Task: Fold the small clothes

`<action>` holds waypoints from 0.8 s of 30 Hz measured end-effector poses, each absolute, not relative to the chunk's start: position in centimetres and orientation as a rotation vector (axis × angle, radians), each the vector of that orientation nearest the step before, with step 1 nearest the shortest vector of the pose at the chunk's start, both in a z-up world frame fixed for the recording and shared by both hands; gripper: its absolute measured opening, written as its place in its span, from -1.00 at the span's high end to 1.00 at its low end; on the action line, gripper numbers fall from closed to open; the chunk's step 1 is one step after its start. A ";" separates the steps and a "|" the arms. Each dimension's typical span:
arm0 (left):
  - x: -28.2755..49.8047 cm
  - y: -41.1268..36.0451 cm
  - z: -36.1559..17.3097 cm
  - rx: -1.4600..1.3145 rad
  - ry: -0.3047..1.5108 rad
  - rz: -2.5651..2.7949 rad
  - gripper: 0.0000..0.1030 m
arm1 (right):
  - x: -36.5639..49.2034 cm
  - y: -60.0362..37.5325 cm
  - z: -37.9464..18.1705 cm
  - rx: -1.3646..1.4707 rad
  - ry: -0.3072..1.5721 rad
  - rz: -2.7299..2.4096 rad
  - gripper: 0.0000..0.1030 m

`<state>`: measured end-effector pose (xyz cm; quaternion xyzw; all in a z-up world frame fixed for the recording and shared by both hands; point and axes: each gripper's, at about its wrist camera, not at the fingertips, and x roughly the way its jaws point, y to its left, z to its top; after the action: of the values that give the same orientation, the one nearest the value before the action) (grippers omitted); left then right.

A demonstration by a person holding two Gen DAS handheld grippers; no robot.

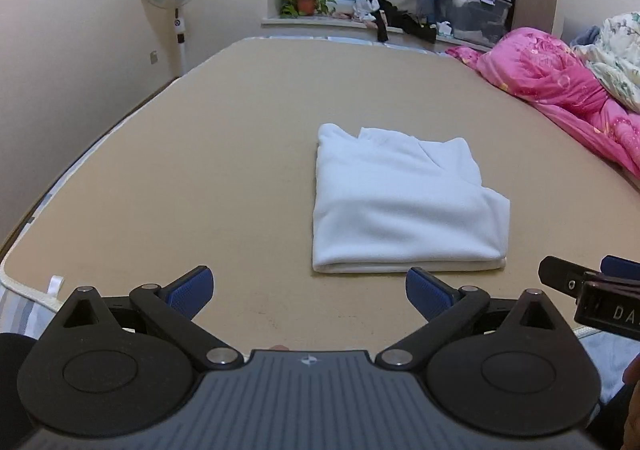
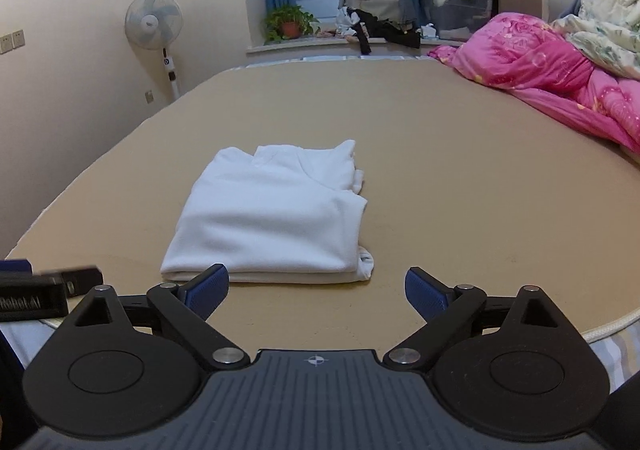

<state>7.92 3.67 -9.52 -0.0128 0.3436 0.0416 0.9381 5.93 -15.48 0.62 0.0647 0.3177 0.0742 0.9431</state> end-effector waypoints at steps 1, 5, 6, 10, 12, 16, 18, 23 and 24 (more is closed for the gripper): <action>8.2 3.8 -9.7 -0.031 0.711 0.079 -0.99 | 6.0 -15.5 0.6 0.137 0.648 0.147 -0.85; 9.0 3.5 -10.0 -0.044 0.722 0.059 -0.99 | 6.5 -15.6 0.4 0.136 0.646 0.145 -0.85; 9.1 3.3 -10.1 -0.038 0.718 0.057 -0.99 | 6.5 -15.6 0.4 0.138 0.648 0.146 -0.85; 9.2 2.5 -10.2 -0.020 0.702 0.039 -0.99 | 6.9 -15.5 0.1 0.142 0.657 0.148 -0.85; 9.3 2.3 -10.3 -0.012 0.701 0.030 -0.99 | 7.1 -15.5 0.1 0.138 0.659 0.149 -0.85; 9.4 2.2 -10.4 -0.004 0.699 0.025 -0.99 | 7.2 -15.5 0.2 0.135 0.657 0.154 -0.85; 9.5 2.2 -10.5 -0.005 0.698 0.024 -0.99 | 7.2 -15.4 0.2 0.136 0.655 0.154 -0.85; 9.6 2.3 -10.5 -0.006 0.697 0.022 -0.99 | 7.2 -15.5 0.2 0.136 0.652 0.161 -0.85; 9.5 2.3 -10.5 -0.006 0.697 0.022 -0.99 | 7.1 -15.5 0.2 0.134 0.651 0.161 -0.85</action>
<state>9.54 2.30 -10.51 -0.0030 0.3414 0.0107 0.9399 7.13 -15.51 0.21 0.0659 0.3193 0.0790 0.9421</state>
